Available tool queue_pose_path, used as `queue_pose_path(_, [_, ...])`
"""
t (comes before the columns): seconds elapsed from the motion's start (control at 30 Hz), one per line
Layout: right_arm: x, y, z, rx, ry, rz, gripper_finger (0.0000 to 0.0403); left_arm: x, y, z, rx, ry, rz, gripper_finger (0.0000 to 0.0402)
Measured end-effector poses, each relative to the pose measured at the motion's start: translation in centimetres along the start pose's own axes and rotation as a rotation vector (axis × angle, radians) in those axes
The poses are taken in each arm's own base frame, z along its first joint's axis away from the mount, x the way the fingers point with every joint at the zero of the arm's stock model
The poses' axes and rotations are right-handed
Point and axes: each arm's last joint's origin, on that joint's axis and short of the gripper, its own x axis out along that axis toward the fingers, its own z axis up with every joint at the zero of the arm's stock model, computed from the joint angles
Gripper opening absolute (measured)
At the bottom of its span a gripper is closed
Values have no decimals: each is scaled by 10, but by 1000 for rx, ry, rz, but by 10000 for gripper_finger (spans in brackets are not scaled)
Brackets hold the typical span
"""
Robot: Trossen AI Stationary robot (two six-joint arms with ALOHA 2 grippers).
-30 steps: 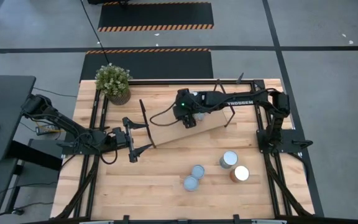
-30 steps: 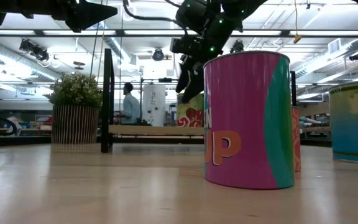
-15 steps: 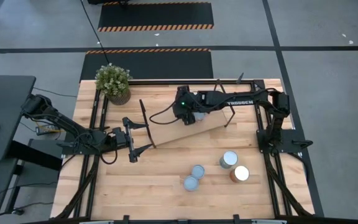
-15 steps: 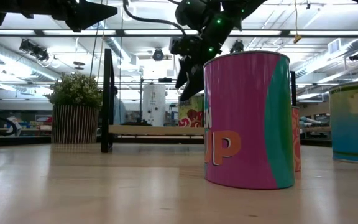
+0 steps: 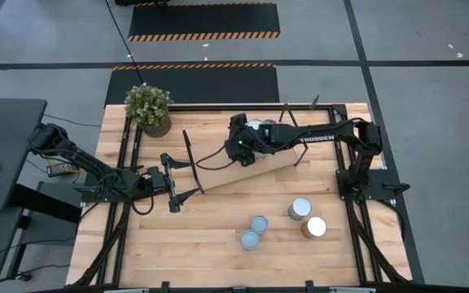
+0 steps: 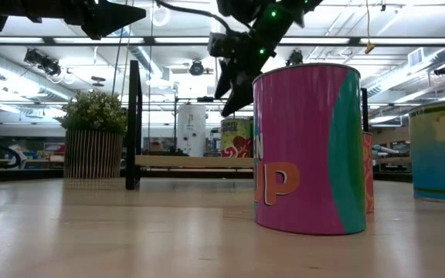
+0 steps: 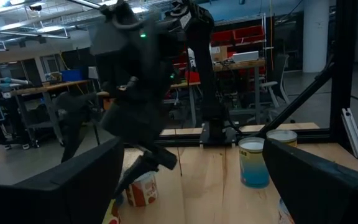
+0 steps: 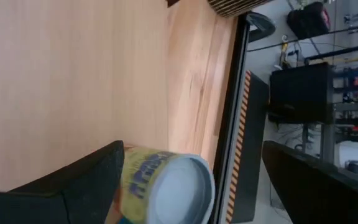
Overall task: Pick and place cans onto a shelf
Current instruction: Put the orange can on the shelf aligned with the other green can
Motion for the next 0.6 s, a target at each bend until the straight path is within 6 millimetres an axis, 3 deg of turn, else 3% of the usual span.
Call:
queue_pose_path(0.33, [-26, 49, 22, 118, -23, 176, 389, 0, 0, 0, 8, 0, 0, 389])
queue_pose_path(0.6, [-63, 100, 52, 244, -144, 410, 389, 0, 0, 0, 8, 0, 0, 389])
